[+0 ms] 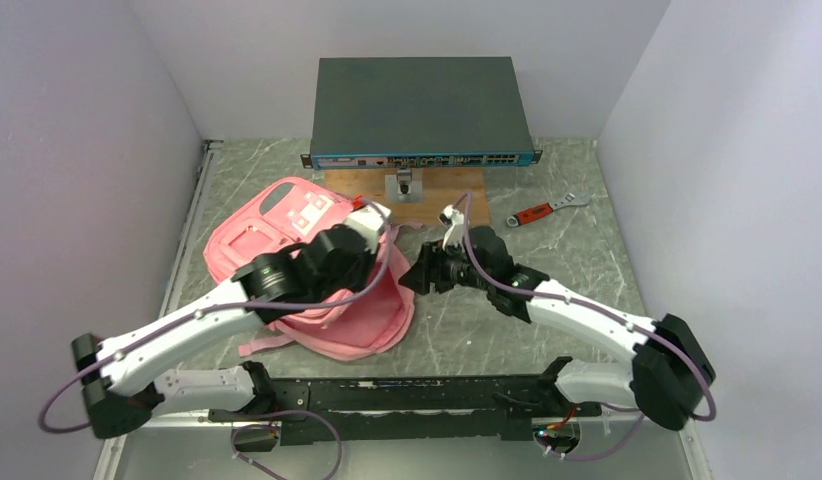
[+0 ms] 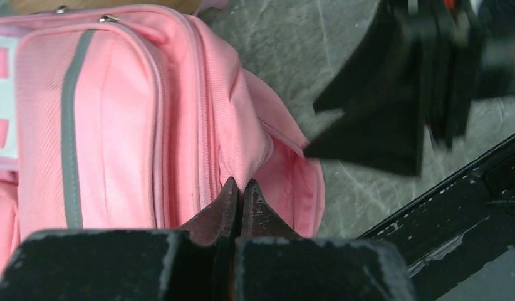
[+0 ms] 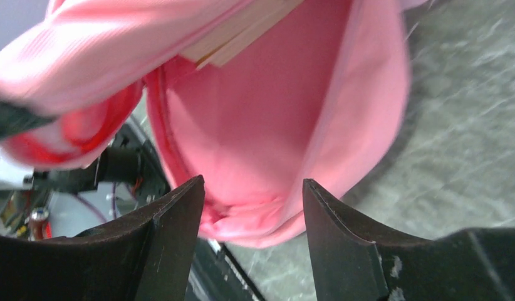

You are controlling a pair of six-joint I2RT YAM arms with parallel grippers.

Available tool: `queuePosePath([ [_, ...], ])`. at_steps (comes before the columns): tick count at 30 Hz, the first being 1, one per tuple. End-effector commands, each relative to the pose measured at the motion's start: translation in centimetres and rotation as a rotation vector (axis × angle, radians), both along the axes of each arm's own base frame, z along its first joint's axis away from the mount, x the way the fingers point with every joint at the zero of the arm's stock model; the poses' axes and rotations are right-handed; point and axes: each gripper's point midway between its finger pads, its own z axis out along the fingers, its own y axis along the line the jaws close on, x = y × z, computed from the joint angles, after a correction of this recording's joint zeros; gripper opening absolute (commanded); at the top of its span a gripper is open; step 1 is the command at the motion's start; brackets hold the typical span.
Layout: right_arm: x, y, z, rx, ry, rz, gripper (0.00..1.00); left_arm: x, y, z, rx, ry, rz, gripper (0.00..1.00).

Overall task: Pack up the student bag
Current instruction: Place the book in the student bag, then zip the student bag at the center of the board.

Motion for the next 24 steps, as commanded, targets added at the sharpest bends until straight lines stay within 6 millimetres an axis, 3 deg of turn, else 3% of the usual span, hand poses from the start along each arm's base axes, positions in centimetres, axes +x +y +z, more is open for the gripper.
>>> queuePosePath([
  [1, -3.3, -0.8, 0.4, 0.011, -0.026, -0.013, 0.61, 2.1, -6.9, 7.0, -0.283, -0.064, -0.047, 0.00],
  [7, -8.1, -1.2, -1.4, 0.007, -0.069, -0.022, 0.60, 4.7, -9.2, 7.4, -0.271, -0.064, 0.029, 0.00],
  [12, -10.7, 0.3, -0.3, 0.078, -0.160, -0.015, 0.58, 5.3, -9.0, 7.1, -0.251, -0.069, 0.065, 0.00],
  [15, -11.2, 1.5, -0.4, 0.017, -0.248, -0.121, 0.57, 5.3, -8.2, 6.8, -0.229, -0.076, 0.083, 0.00],
  [19, -12.7, 3.9, -0.1, -0.082, -0.444, -0.254, 0.53, 5.2, -7.4, 6.5, -0.193, -0.088, 0.074, 0.00],
  [24, -14.6, 10.1, 0.1, -0.116, -0.616, -0.228, 0.45, 4.7, -7.0, 6.8, -0.182, -0.095, 0.042, 0.00],
])
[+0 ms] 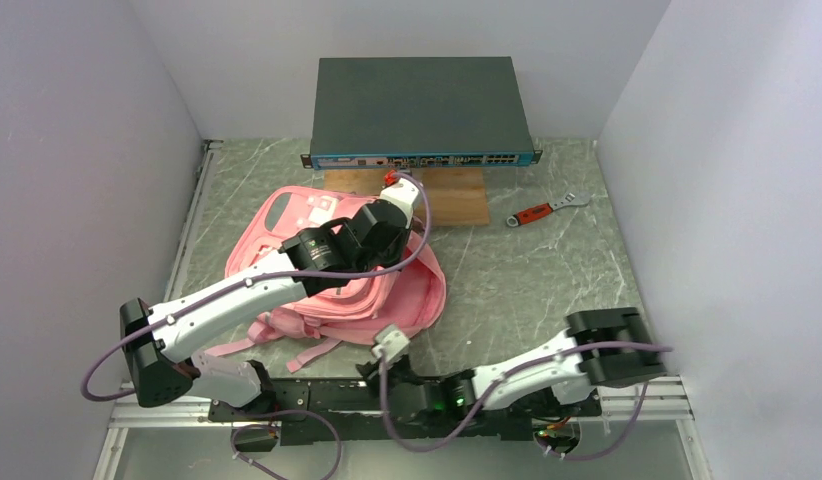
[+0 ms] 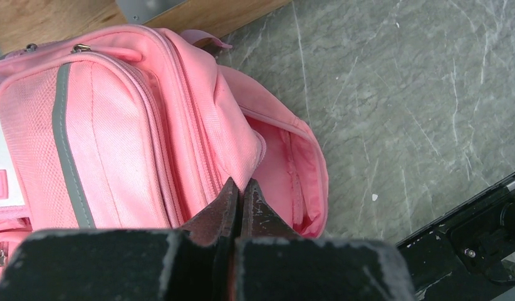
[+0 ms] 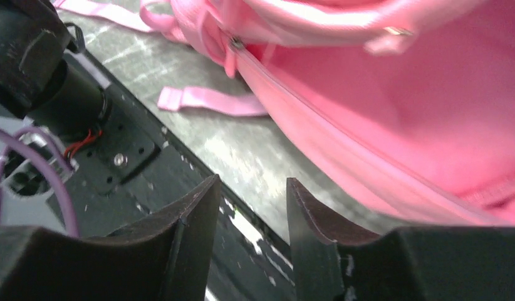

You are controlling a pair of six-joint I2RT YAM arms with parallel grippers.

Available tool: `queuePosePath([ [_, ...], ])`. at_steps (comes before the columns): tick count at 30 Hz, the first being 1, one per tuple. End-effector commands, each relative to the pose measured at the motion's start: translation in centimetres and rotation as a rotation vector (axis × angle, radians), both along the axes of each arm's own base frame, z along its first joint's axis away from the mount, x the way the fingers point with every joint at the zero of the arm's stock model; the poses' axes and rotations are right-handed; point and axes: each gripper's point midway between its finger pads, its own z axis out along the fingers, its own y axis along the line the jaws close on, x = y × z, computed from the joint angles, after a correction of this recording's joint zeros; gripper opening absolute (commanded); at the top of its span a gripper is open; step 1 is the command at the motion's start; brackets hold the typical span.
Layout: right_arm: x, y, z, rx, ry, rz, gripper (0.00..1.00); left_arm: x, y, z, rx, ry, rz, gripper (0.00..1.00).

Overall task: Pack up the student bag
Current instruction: Zip the student bag at the center of the board.

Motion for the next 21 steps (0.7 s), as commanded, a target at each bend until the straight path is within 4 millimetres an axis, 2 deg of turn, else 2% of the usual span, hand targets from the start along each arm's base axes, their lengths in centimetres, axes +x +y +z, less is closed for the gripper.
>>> queuePosePath([
  [1, 1.7, 4.2, 4.6, 0.138, -0.190, -0.144, 0.45, 0.2, -0.1, 6.0, -0.141, -0.124, -0.013, 0.00],
  [4, 1.6, 7.2, 5.4, 0.177, -0.239, -0.106, 0.47, 0.1, 0.5, 6.2, -0.144, -0.140, -0.013, 0.00],
  [6, 1.6, 9.3, 4.4, 0.169, -0.213, -0.095, 0.50, 0.0, 0.8, 6.4, -0.153, -0.155, -0.013, 0.00],
  [8, 2.0, 10.6, 3.9, 0.152, -0.204, -0.114, 0.51, 0.0, 0.9, 6.9, -0.168, -0.178, -0.017, 0.00],
  [12, 3.3, 11.1, 3.3, 0.172, -0.186, -0.216, 0.54, 0.3, 1.3, 7.8, -0.195, -0.205, 0.007, 0.00],
  [17, 5.0, 11.8, 1.2, 0.143, -0.140, -0.277, 0.53, 0.9, 0.8, 8.8, -0.196, -0.213, 0.026, 0.00],
  [19, 5.2, 11.9, 0.7, 0.129, -0.118, -0.283, 0.47, 1.1, -0.1, 9.1, -0.195, -0.201, 0.011, 0.00],
  [21, 5.5, 11.6, 0.1, 0.111, -0.110, -0.305, 0.33, 1.5, -1.1, 9.1, -0.183, -0.189, -0.004, 0.00],
])
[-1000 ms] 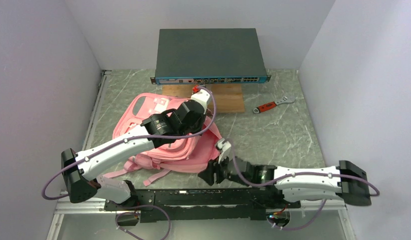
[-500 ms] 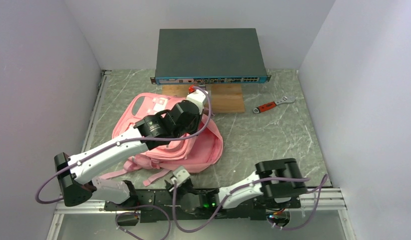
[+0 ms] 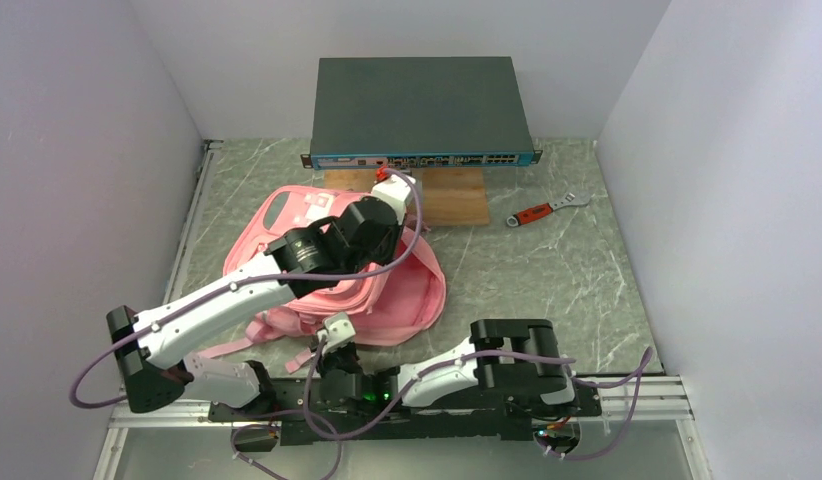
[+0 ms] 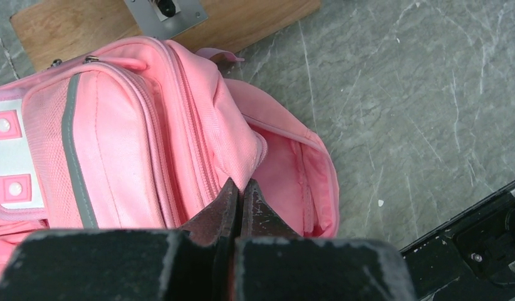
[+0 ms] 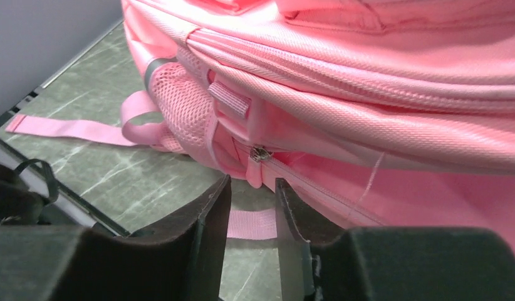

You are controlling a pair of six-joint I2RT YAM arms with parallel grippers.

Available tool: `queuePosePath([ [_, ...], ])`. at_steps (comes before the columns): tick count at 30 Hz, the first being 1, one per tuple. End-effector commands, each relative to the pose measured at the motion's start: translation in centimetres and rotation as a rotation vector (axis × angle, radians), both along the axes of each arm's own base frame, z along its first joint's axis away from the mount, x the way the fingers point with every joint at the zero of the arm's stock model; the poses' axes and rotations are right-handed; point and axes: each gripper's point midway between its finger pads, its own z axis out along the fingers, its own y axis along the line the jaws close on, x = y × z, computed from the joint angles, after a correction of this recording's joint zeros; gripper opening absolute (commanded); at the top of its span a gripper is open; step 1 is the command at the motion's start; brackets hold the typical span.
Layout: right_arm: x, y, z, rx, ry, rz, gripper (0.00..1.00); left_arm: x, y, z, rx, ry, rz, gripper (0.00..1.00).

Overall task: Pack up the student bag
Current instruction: Zip the student bag at the center of the board.

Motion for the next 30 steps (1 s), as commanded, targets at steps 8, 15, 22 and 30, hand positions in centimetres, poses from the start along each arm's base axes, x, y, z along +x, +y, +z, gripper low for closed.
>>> queuePosePath([
  [8, 1.6, 0.2, -1.5, -0.004, 0.081, -0.070, 0.31, 3.0, -5.1, 6.6, -0.143, -0.100, -0.016, 0.00],
  [15, 2.6, -0.7, -2.6, -0.045, 0.096, -0.158, 0.24, 3.6, -6.1, 6.6, -0.130, -0.087, -0.013, 0.00],
  [22, 2.9, -2.6, -2.7, -0.052, 0.114, -0.204, 0.25, 3.7, -6.1, 6.2, -0.111, -0.091, -0.018, 0.00],
  [30, 3.7, -4.2, -3.2, -0.048, 0.147, -0.238, 0.29, 3.7, -5.9, 5.9, -0.094, -0.096, -0.022, 0.00],
])
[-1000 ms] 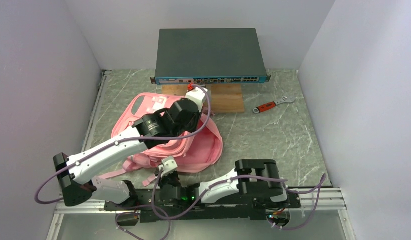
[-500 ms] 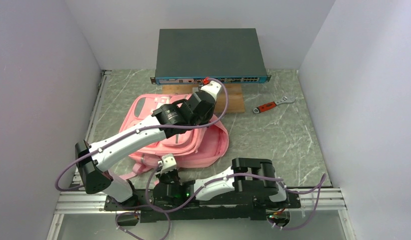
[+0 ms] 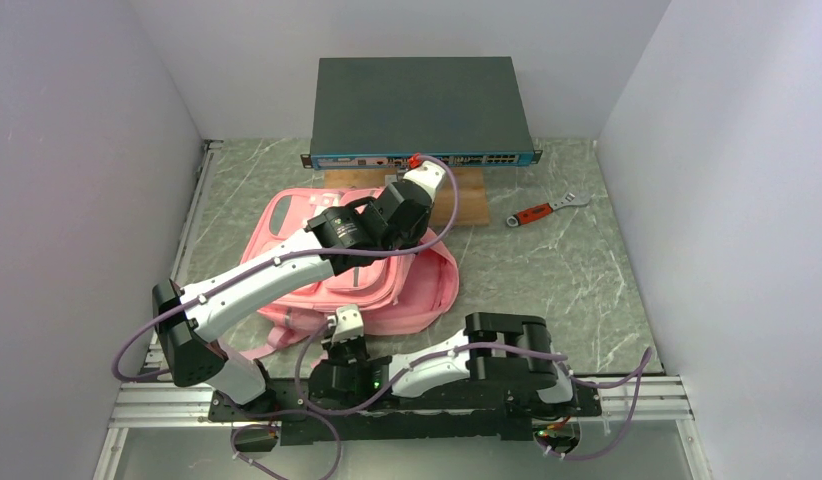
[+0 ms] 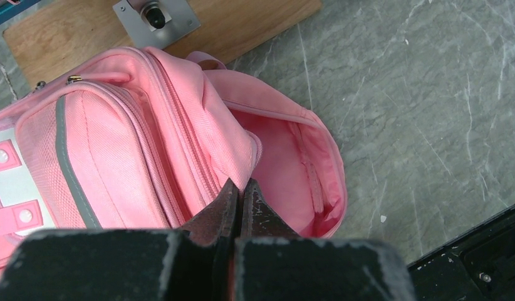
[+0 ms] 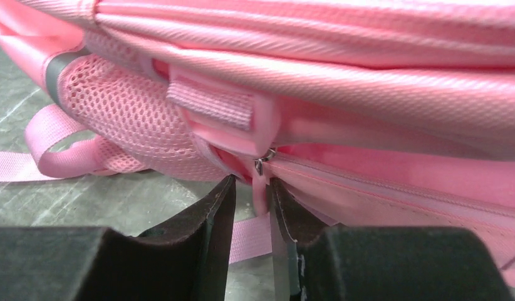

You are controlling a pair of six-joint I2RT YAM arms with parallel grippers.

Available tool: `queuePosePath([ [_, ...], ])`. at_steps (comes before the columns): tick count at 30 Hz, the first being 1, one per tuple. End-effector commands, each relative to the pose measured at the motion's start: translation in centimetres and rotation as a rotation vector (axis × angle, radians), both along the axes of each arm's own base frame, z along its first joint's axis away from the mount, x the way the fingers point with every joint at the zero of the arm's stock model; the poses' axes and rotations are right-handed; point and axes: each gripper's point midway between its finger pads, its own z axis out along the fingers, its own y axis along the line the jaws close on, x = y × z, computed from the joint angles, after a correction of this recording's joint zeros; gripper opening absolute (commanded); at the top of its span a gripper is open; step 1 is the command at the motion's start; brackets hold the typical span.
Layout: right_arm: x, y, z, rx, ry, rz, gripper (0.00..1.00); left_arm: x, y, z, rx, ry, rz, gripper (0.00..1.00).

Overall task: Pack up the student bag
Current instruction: Zip the student bag at the center of the board.

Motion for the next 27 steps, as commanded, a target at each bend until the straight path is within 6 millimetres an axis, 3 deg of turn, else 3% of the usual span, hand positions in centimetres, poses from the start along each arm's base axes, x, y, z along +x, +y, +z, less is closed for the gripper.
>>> queuePosePath([
  [1, 0.9, -1.5, 1.8, 0.051, -0.006, -0.051, 0.30, 0.8, -2.0, 6.4, -0.184, -0.128, -0.024, 0.00],
  [6, 0.7, -1.2, 2.8, 0.109, -0.009, 0.013, 0.37, 0.8, -2.2, 6.3, -0.186, -0.126, -0.028, 0.00],
  [8, 1.0, -1.2, 2.2, 0.094, 0.003, -0.007, 0.39, 0.8, -2.4, 6.2, -0.184, -0.121, -0.032, 0.00],
  [18, 2.3, -0.6, 1.5, 0.054, -0.017, -0.067, 0.32, 0.6, -2.7, 6.1, -0.196, -0.104, -0.039, 0.00],
  [24, 2.8, -0.1, 0.4, -0.005, -0.028, -0.070, 0.36, 0.6, -2.5, 5.7, -0.185, -0.102, -0.033, 0.00],
  [27, 3.2, -0.6, -0.2, -0.048, -0.029, -0.102, 0.30, 0.6, -2.3, 5.5, -0.180, -0.101, -0.031, 0.00],
])
